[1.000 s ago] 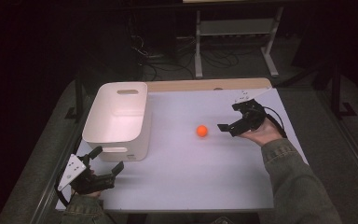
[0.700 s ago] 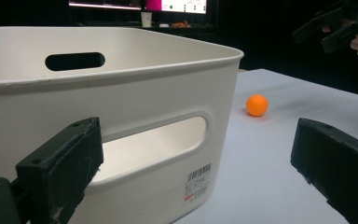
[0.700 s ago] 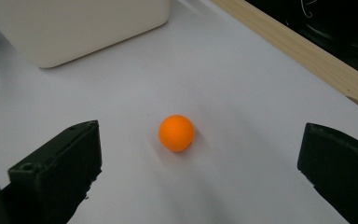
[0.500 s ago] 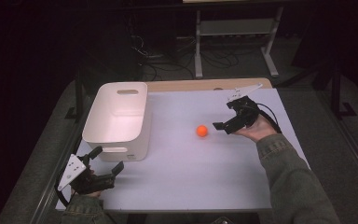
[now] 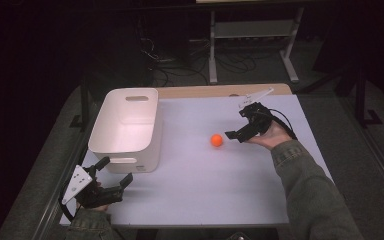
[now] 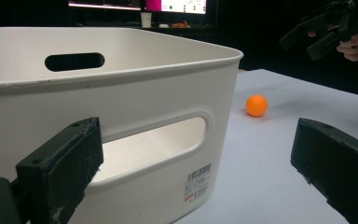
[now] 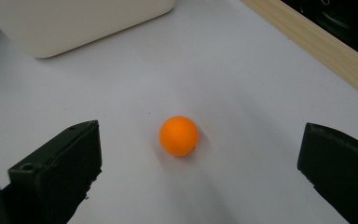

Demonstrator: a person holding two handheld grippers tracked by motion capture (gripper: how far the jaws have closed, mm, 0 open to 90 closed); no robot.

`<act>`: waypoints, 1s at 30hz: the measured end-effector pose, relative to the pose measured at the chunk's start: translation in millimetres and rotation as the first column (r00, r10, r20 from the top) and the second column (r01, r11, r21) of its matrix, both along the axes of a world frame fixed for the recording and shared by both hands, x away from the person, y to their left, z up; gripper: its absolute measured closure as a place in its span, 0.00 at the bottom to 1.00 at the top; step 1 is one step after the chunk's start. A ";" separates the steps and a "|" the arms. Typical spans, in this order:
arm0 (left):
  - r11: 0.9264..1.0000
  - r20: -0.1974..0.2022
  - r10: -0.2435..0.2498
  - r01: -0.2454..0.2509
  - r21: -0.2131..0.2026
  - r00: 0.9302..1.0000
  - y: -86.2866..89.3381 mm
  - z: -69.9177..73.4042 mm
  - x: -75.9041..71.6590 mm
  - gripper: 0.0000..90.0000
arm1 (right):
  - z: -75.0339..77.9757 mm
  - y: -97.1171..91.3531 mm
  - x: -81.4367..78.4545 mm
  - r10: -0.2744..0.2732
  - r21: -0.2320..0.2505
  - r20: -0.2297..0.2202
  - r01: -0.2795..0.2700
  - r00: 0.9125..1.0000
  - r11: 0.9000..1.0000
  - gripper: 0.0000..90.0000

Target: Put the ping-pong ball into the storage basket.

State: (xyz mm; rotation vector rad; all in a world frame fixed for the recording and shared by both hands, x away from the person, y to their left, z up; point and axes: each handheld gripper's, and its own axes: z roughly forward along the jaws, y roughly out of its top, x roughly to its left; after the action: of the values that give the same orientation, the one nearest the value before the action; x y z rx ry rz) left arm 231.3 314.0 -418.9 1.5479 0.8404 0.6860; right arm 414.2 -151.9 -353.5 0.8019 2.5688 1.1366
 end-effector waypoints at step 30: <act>1.000 0.000 -0.005 0.005 0.000 1.000 -0.1 0.0 0.0 0.02 | -17.1 32.6 22.3 0.083 -0.071 -0.081 -0.089 0.993 0.993 0.00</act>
State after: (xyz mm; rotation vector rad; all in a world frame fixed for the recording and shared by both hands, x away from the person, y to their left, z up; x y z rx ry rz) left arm 231.3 313.9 -418.9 1.5493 0.8364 0.6821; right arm 436.5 -119.3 -370.6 0.7388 2.7166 1.0455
